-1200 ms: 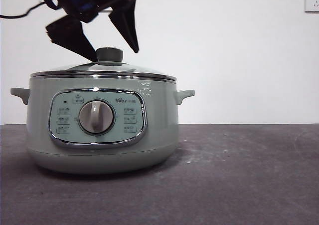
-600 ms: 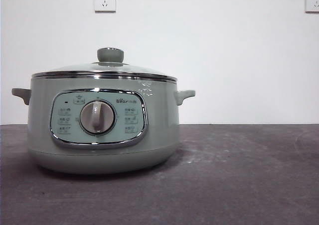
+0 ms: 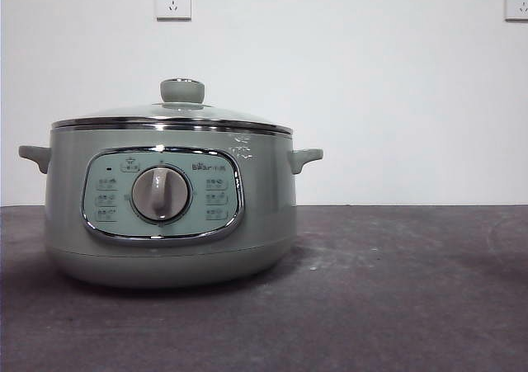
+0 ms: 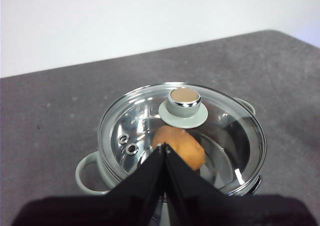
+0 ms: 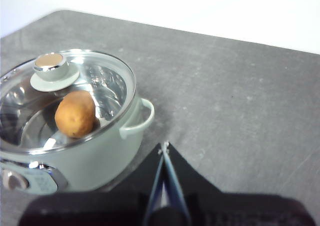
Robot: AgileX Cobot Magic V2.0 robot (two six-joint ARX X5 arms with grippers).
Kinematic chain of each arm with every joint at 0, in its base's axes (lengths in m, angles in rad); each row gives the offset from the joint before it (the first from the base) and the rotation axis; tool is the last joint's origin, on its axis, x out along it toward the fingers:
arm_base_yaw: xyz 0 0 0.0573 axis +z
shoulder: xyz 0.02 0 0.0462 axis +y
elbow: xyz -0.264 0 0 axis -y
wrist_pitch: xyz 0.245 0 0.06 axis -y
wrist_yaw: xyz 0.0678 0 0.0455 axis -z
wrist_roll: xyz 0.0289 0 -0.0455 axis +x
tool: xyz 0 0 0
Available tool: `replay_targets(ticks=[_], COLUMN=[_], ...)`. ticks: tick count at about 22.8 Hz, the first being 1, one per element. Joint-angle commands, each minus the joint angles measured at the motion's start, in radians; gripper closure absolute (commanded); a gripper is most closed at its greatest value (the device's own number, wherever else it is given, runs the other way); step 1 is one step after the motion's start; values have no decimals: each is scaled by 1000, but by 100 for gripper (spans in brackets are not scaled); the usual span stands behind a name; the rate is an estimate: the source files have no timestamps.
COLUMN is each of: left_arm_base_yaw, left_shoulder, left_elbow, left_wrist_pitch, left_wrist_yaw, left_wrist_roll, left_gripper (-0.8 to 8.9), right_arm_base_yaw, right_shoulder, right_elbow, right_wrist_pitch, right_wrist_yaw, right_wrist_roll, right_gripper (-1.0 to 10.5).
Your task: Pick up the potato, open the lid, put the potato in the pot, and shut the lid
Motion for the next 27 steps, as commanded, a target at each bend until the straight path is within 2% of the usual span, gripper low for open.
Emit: replay_targets(ticks=[1, 5, 12, 19, 22, 25, 27], left_arm_base_yaw=[-3, -3, -3, -4, 13, 63, 119], left_shoulder=[-21, -21, -5, 2, -16, -38, -65], left_elbow=[-16, -15, -15, -15, -15, -29, -60], left_wrist_pitch=[23, -15, -120, -161, -147, -76, -10], left_wrist_yaw=[-1, -1, -1, -1, -24, -14, 31], left_wrist_roll=[8, -18, -17, -12, 111, 168, 188], left_gripper=[822, 816, 816, 817, 816, 816, 816], right_arm_base_yaw=[1, 1, 1, 1, 1, 1, 1], right_shoulder=[-9, -9, -9, -9, -10, -9, -9], right_elbow=[-29, -29, -29, -29, -29, -29, -29], right_wrist_pitch=[0, -25, -31, -31, -31, -31, -31], right_wrist_yaw=[3, 6, 6, 6, 6, 6, 6], right_wrist_roll=[18, 17, 17, 17, 17, 17, 17], right_gripper=[962, 946, 946, 946, 946, 946, 946])
